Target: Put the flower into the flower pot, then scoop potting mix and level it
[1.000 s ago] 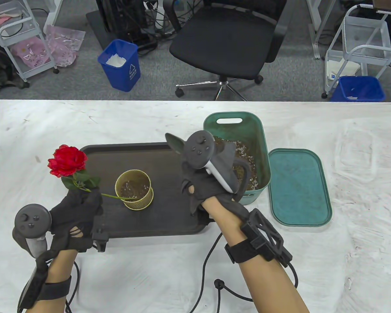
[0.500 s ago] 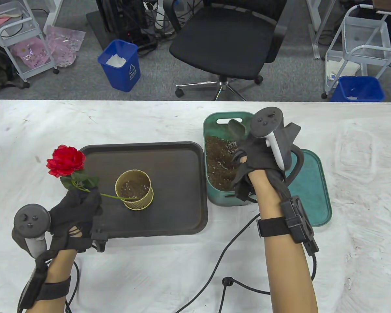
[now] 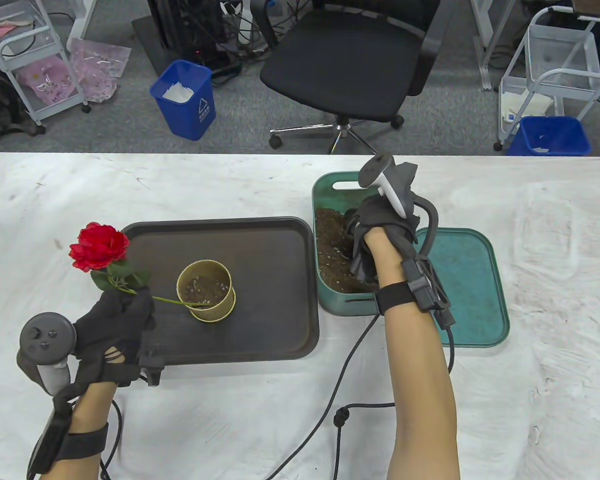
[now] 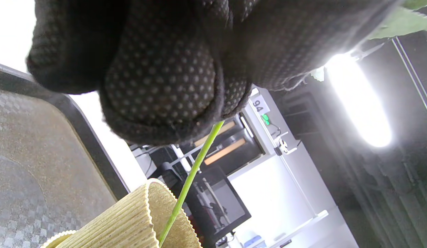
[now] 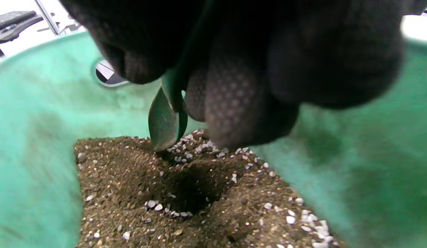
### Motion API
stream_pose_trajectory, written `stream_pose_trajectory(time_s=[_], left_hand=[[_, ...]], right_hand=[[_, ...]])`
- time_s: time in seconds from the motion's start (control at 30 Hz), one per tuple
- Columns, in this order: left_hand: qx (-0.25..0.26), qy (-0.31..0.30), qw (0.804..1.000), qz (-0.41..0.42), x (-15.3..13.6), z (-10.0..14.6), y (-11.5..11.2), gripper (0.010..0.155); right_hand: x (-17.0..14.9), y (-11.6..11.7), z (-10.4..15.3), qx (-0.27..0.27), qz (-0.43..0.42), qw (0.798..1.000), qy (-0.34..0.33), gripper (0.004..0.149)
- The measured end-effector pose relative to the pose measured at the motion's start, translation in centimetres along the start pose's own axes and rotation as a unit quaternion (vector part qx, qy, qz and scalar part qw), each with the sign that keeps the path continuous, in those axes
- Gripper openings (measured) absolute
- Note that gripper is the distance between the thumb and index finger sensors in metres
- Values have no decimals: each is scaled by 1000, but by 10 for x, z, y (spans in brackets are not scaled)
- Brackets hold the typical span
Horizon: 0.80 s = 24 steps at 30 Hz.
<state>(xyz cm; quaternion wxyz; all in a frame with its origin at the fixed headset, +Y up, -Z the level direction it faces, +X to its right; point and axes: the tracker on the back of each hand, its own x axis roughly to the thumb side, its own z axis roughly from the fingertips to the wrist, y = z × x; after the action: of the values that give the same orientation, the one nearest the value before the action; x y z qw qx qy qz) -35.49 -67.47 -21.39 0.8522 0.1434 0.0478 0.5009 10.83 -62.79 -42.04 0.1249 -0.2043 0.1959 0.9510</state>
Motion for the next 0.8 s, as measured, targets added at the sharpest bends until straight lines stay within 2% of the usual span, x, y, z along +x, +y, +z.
stream_pose_trajectory(time_s=[0.2, 0.4, 0.53, 0.8], left_hand=[[0, 1, 1000, 0, 1, 0, 0, 45], [2, 1, 1000, -3, 1, 1, 0, 45], [2, 1, 1000, -3, 0, 1, 0, 45], [3, -2, 1000, -6, 1, 2, -1, 45]], right_hand=[[5, 10, -14, 17, -1, 1000, -1, 52], [-4, 16, -20, 111, -78, 991, -8, 54], [-13, 22, -19, 174, -152, 973, -16, 54], [-26, 24, -5, 187, -220, 957, -11, 54]])
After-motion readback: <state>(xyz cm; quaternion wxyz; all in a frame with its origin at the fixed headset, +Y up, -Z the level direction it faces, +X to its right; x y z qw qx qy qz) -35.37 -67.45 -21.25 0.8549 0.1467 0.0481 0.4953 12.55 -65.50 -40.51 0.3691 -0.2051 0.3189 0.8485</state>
